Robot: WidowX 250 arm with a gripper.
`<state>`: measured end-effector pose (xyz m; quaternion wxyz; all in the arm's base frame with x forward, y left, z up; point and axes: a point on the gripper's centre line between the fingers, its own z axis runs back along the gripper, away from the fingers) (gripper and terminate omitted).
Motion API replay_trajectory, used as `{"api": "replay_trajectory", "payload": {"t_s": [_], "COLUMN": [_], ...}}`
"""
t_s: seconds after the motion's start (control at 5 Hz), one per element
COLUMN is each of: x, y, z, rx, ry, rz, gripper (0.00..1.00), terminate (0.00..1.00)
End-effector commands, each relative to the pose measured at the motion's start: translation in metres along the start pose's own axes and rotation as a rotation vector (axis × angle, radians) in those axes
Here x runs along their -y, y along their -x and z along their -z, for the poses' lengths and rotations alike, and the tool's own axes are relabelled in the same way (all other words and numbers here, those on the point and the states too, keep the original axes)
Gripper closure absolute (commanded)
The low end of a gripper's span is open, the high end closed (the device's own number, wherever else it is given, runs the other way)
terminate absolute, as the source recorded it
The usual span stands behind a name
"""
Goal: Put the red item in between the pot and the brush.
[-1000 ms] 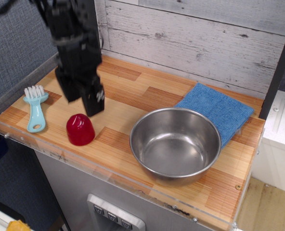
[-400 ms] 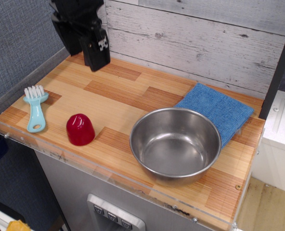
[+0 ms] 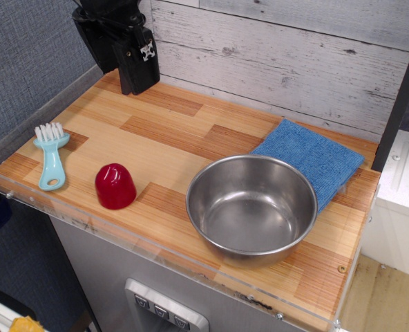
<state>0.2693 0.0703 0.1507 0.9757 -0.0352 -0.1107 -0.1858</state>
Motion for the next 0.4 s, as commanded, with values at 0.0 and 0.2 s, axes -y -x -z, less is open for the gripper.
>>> {"api": "replay_trajectory", "payload": {"t_s": [0.0, 0.2], "x": [0.0002, 0.0002], "y": [0.0009, 0.0009], "z": [-0.0182, -0.0182], "rx": [0.044, 0.044], "ry": [-0.035, -0.035], "rz": [0.011, 0.011], "gripper": [0.0, 0.0], "terminate": [0.0, 1.0]}}
